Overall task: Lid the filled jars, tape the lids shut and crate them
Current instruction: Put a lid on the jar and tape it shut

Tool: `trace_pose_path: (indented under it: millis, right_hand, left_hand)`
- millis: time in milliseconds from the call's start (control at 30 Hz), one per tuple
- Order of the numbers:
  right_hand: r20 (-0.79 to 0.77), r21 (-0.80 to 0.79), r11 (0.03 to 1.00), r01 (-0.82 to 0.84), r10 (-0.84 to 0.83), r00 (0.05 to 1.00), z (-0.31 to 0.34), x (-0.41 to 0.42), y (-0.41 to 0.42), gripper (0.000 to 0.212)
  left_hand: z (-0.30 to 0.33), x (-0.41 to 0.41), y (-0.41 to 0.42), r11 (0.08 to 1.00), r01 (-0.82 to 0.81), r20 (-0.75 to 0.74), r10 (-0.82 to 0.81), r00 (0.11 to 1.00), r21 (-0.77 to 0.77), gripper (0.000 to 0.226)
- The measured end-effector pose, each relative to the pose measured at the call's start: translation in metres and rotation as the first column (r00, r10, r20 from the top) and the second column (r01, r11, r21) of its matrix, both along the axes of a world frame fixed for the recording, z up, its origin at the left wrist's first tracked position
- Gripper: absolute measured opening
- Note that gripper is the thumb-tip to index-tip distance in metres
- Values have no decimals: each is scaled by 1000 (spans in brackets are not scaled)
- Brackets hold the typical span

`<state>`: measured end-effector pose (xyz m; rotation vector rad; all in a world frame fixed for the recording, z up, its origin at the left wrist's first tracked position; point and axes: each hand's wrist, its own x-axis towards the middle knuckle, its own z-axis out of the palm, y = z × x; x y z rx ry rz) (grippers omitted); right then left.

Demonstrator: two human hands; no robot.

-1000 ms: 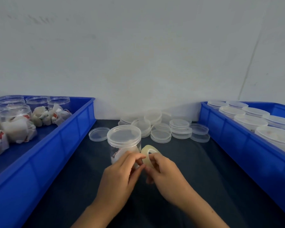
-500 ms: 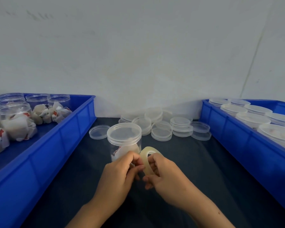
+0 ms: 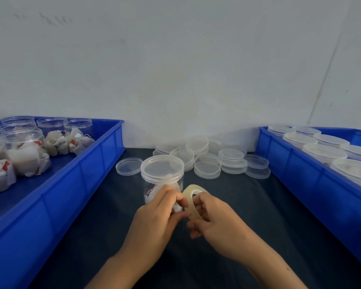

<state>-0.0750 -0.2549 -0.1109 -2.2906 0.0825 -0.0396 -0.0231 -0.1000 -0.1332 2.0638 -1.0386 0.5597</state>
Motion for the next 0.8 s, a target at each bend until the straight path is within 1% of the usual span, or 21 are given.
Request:
trace_pose_path:
  millis: [100,267,367,467,567,600,667,733,767,800]
  right_hand:
    - [0,-11,1000,-15,15,1000,1,-1,1,14]
    - [-4,-7,998,-56,56,998,5,-2,1,16]
    - [-14,-46,998,-48,47,999,7,-2,-1,12]
    - [-43,-95,995,-38,34,999,6,-2,-3,12]
    - [-45,-217,976,1,-11,999,4,0,-4,26]
    - [-49,-233,972,20,-32,998,2,1,-5,29]
    - [-50,-206,977,50,-61,997,-1,3,-9,28]
    - [-27,-170,983,62,-68,997,-4,7,-15,37]
    - [-1,-182,982,57,-58,998,-6,7,-18,40]
    - [40,-206,978,34,-27,999,-8,8,-20,39]
  left_hand:
    - [0,0,-1,1000,21,-29,-20,999,22,7]
    - [-1,4,1,997,33,20,-34,999,70,5]
    - [-7,4,1,995,6,19,-8,1000,99,12]
    - [-11,4,0,997,4,-22,-2,1000,77,19]
    - [-4,2,-3,995,4,27,-7,1000,96,12]
    - [-1,1,-3,993,8,53,-14,998,114,13]
    - [3,0,-3,991,14,76,-24,997,131,18]
    - [4,2,-3,993,-20,68,12,998,119,24]
    - [4,3,-2,994,-38,74,31,997,107,24]
    - [4,4,-1,995,-54,87,46,995,89,24]
